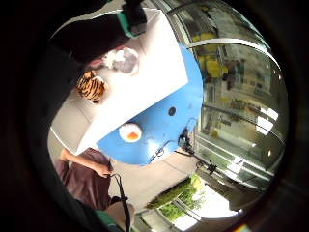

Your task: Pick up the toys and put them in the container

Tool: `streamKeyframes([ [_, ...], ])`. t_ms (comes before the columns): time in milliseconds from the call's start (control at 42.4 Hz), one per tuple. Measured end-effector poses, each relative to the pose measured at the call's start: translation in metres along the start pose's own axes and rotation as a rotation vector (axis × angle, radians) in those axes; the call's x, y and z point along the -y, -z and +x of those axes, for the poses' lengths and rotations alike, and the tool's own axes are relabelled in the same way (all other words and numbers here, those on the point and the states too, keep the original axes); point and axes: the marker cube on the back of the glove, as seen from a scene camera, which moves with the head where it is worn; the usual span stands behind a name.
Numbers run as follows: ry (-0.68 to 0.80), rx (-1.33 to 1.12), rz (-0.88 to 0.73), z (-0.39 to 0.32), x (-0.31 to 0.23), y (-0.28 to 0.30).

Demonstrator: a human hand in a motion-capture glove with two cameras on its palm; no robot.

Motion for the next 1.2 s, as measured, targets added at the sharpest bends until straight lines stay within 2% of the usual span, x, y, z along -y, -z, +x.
streamKeyframes([
  [307,-0.137,-0.065,0.025,0.122,-0.105,-0.012],
  [401,-0.127,-0.104,0.019,0.191,-0.159,-0.039],
  [472,-0.144,-0.09,0.021,0.214,-0.177,-0.06],
  [590,-0.174,0.004,0.028,0.21,-0.175,-0.116],
  [708,-0.173,0.126,0.015,0.194,-0.156,-0.198],
  [826,-0.183,0.195,-0.045,0.188,-0.14,-0.29],
  [944,-0.15,0.249,-0.105,0.171,-0.125,-0.352],
  [1039,-0.135,0.303,0.012,0.163,-0.117,-0.375],
  [1204,-0.149,0.285,0.218,0.139,-0.098,-0.381],
])
